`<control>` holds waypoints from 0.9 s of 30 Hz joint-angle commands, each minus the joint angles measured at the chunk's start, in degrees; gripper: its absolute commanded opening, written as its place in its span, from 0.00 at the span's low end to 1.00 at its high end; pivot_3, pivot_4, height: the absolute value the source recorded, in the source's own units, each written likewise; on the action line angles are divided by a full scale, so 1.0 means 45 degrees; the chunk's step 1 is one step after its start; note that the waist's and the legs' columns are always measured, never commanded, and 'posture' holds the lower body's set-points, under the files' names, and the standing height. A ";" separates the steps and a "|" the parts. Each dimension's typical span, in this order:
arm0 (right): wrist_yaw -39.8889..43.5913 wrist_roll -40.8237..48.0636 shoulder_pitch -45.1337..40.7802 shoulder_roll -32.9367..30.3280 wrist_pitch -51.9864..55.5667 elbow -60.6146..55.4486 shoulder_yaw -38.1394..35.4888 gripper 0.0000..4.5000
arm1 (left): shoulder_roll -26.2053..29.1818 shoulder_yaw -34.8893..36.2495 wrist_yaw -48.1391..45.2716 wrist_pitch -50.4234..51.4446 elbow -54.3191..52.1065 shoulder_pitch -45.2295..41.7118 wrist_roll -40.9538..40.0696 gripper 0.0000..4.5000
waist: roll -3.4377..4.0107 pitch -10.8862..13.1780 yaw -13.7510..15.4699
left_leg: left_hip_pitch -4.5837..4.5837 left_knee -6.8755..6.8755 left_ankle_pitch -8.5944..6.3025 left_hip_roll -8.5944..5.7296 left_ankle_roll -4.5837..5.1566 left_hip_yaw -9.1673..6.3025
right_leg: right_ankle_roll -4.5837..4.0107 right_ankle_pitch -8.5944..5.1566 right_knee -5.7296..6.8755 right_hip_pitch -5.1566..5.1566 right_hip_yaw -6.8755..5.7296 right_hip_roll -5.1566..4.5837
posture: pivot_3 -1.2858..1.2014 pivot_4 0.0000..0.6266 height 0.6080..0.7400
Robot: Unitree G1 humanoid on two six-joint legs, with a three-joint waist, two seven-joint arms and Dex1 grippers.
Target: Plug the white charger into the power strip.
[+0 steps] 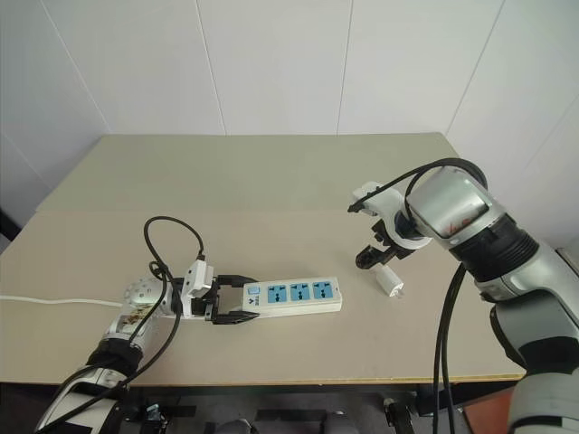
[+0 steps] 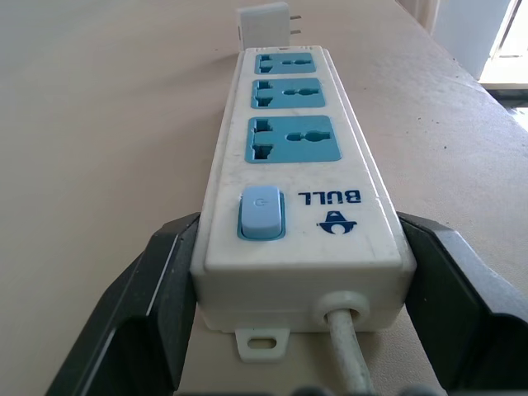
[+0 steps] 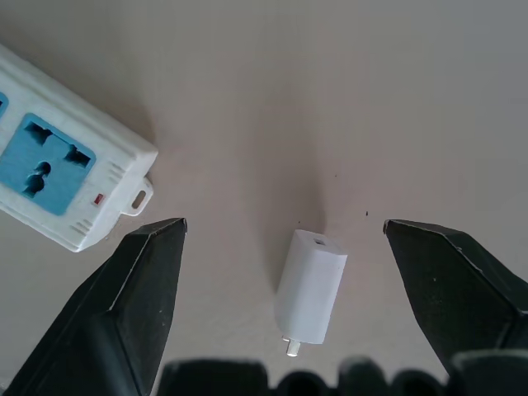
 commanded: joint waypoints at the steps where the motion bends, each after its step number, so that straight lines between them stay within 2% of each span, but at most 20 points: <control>1: -0.0424 -0.0544 -0.0301 0.0271 0.0208 0.0825 0.0072 1.00 | -0.0265 -0.0171 0.0077 -0.0192 -0.0016 0.0029 0.0128 0.72 | 0.0002 0.0001 0.0002 | 0.0000 0.0002 0.0000 -0.0001 0.0000 0.0000 | 0.0000 0.0000 0.0006 0.0000 0.0001 0.0000 | 0.52 0.24 1.00; 9: -0.0989 -0.0734 -0.0019 0.0934 0.0197 0.2736 -0.0752 1.00 | -0.0421 -0.0245 0.0251 -0.0090 -0.0377 0.0356 0.0176 0.72 | 0.0003 0.0001 0.0001 | 0.0003 0.0000 0.0000 -0.0002 0.0000 -0.0002 | 0.0000 0.0000 0.0009 0.0001 0.0001 0.0000 | 0.52 0.24 1.00; 27: -0.0640 -0.1115 0.0495 0.1743 -0.0758 0.4788 -0.0705 1.00 | -0.0068 -0.0264 0.0483 -0.0350 -0.0295 0.0488 0.0395 0.72 | 0.0007 -0.0001 -0.0115 | 0.0025 0.0000 0.0000 -0.0002 0.0000 -0.0003 | 0.0000 0.0001 0.0016 0.0018 0.0001 0.0003 | 0.52 0.24 1.00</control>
